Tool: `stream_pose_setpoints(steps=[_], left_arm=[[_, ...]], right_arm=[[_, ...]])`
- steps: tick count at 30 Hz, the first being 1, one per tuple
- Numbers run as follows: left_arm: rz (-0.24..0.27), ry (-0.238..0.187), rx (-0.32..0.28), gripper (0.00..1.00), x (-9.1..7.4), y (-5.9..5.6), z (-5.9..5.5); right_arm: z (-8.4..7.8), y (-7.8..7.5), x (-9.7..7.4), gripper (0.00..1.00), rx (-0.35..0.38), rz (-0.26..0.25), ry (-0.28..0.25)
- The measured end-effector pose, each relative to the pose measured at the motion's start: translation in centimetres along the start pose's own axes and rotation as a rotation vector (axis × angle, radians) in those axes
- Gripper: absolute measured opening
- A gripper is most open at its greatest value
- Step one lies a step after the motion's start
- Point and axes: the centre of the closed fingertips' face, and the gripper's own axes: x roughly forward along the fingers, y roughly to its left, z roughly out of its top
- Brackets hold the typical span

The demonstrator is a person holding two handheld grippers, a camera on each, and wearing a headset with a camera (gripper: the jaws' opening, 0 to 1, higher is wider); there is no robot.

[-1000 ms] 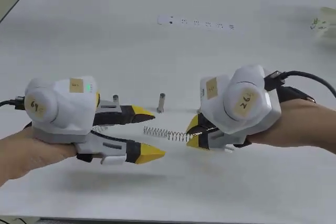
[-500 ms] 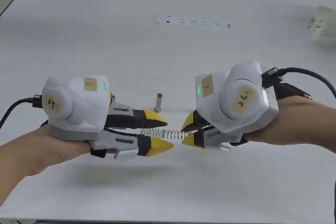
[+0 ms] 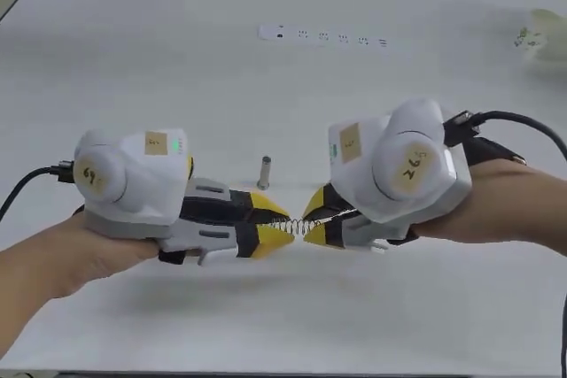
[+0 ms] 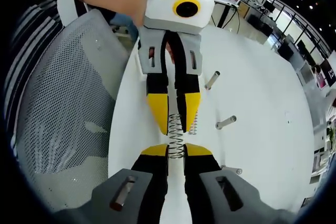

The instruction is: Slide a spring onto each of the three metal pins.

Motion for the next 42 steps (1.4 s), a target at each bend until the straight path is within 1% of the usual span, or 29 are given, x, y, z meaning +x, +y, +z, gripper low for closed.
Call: stream_pose_setpoints(steps=[8, 13, 16, 21, 23, 26, 27, 28, 32, 35, 36, 38, 39, 41, 42], left_arm=[[0.000, -0.004, 0.016, 0.02, -0.16, -0.09, 0.27], [-0.016, -0.003, 0.001, 0.02, -0.14, -0.12, 0.40], [-0.032, 0.004, -0.003, 0.02, -0.03, -0.25, 0.47], [-0.052, 0.019, -0.003, 0.02, 0.09, -0.46, 0.41], [-0.054, 0.021, -0.003, 0.02, 0.07, -0.51, 0.39], [-0.056, 0.025, -0.003, 0.02, 0.01, -0.55, 0.34], [-0.057, 0.025, -0.005, 0.02, 0.02, -0.57, 0.35], [-0.058, 0.025, -0.004, 0.02, 0.00, -0.59, 0.36], [-0.061, 0.026, -0.006, 0.02, -0.01, -0.67, 0.45], [-0.060, 0.029, -0.005, 0.02, -0.05, -0.63, 0.50], [-0.059, 0.030, -0.007, 0.02, -0.14, -0.57, 0.51], [-0.060, 0.027, -0.015, 0.02, -0.25, -0.54, 0.55], [-0.059, 0.031, -0.007, 0.02, -0.25, -0.54, 0.46], [-0.063, 0.031, -0.014, 0.02, -0.19, -0.66, 0.45], [-0.062, 0.032, -0.007, 0.02, -0.14, -0.71, 0.42]], right_arm=[[0.18, -0.18, -0.22, 0.08, 0.007, -0.001, -0.018], [0.17, -0.15, -0.48, 0.08, 0.036, 0.004, -0.044], [0.09, -0.02, -0.55, 0.08, 0.052, 0.011, -0.059], [-0.10, 0.17, -0.64, 0.09, 0.043, 0.015, -0.072], [-0.33, 0.11, -0.66, 0.11, 0.051, 0.011, -0.074], [-0.68, 0.20, -0.71, 0.11, 0.053, 0.014, -0.079], [-0.59, 0.17, -0.75, 0.10, 0.054, 0.011, -0.090], [-0.46, 0.25, -0.80, 0.10, 0.050, 0.015, -0.103], [-0.56, 0.41, -0.58, 0.09, 0.049, 0.023, -0.101], [-0.47, 0.41, -0.63, 0.08, 0.036, 0.015, -0.109], [-0.31, 0.34, -0.73, 0.08, 0.016, 0.004, -0.117], [-0.23, 0.38, -0.83, 0.08, 0.017, 0.007, -0.127], [-0.22, 0.36, -0.88, 0.07, 0.014, 0.006, -0.129], [-0.22, 0.41, -0.96, 0.07, 0.002, 0.009, -0.125], [-0.22, 0.44, -0.99, 0.07, -0.002, 0.010, -0.122]])
